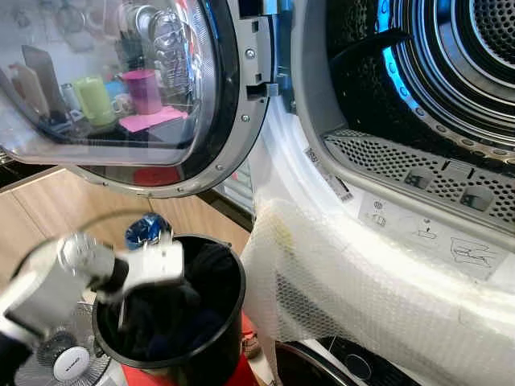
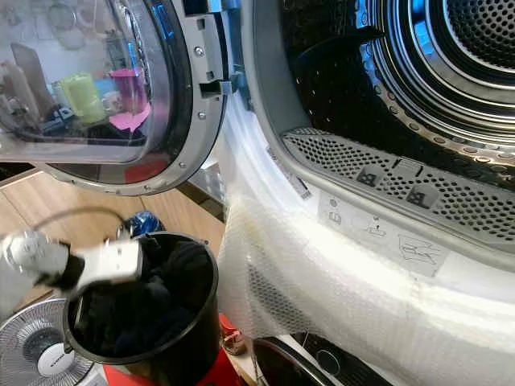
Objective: Clothes washing
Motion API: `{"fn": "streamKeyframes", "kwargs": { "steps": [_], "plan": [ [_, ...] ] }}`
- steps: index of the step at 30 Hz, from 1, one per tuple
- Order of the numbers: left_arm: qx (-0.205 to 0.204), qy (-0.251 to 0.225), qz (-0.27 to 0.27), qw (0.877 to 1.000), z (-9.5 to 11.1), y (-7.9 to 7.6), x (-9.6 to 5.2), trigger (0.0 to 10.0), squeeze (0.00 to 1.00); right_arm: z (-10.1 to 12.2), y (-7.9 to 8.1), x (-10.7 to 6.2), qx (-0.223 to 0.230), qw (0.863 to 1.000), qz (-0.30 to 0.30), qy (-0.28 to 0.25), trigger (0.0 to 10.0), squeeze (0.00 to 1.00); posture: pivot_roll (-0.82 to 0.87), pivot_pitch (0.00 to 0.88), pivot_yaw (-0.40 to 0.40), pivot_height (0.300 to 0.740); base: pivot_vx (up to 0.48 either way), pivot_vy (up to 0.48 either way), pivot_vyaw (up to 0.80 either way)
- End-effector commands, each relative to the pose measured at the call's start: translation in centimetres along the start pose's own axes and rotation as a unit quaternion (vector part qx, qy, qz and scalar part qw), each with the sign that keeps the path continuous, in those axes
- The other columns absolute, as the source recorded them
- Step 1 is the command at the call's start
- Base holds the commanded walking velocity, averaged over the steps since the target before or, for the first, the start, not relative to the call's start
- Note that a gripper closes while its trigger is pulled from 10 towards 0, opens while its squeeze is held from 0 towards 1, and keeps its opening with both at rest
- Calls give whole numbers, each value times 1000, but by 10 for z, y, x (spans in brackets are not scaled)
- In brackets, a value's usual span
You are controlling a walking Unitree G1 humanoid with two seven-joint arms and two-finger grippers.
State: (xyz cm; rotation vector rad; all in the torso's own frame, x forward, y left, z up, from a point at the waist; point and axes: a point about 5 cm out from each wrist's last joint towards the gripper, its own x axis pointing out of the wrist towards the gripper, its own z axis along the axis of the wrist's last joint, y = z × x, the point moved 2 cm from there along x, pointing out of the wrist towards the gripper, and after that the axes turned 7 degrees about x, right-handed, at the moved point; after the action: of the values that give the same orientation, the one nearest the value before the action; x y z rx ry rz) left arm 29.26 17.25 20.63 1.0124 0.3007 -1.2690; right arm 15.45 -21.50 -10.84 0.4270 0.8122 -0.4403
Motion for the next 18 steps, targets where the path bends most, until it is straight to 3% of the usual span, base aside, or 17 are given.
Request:
{"fn": "streamKeyframes", "kwargs": {
  "steps": [1,3,4,6,8,9,10,17,18],
  "plan": [
    [22,-44,-4,999,14,7,-6,0,0,-3,7,1,3,1000,5,7,10000,0,299,0,102,740,0,0,0],
    [18,-92,3,996,28,20,-1,0,0,-2,11,1,5,1000,8,7,10000,0,291,0,111,740,0,0,0],
    [18,-92,3,996,28,20,-1,0,0,-2,11,1,5,1000,8,7,10000,0,291,0,111,740,0,0,0],
    [9,-140,-10,990,43,20,9,0,0,-2,12,1,8,1000,8,6,10000,0,291,0,111,740,0,0,0],
    [0,-218,-45,975,67,15,24,0,0,-3,11,1,12,1000,6,5,10000,0,269,0,118,740,0,0,0],
    [0,-218,-45,975,67,15,24,0,0,-3,11,1,12,1000,6,5,10000,0,269,0,118,740,0,0,0],
    [1,-250,-58,966,79,13,32,0,0,-5,10,0,14,1000,4,6,10000,0,269,0,118,740,0,0,0],
    [-8,-307,-68,949,98,19,49,0,0,-8,5,-1,20,1000,-5,7,10000,0,242,0,127,740,0,0,0],
    [-13,-305,-85,949,98,14,58,0,0,-8,4,-2,22,1000,-6,6,10000,0,223,0,131,740,0,0,0]
  ]
}}
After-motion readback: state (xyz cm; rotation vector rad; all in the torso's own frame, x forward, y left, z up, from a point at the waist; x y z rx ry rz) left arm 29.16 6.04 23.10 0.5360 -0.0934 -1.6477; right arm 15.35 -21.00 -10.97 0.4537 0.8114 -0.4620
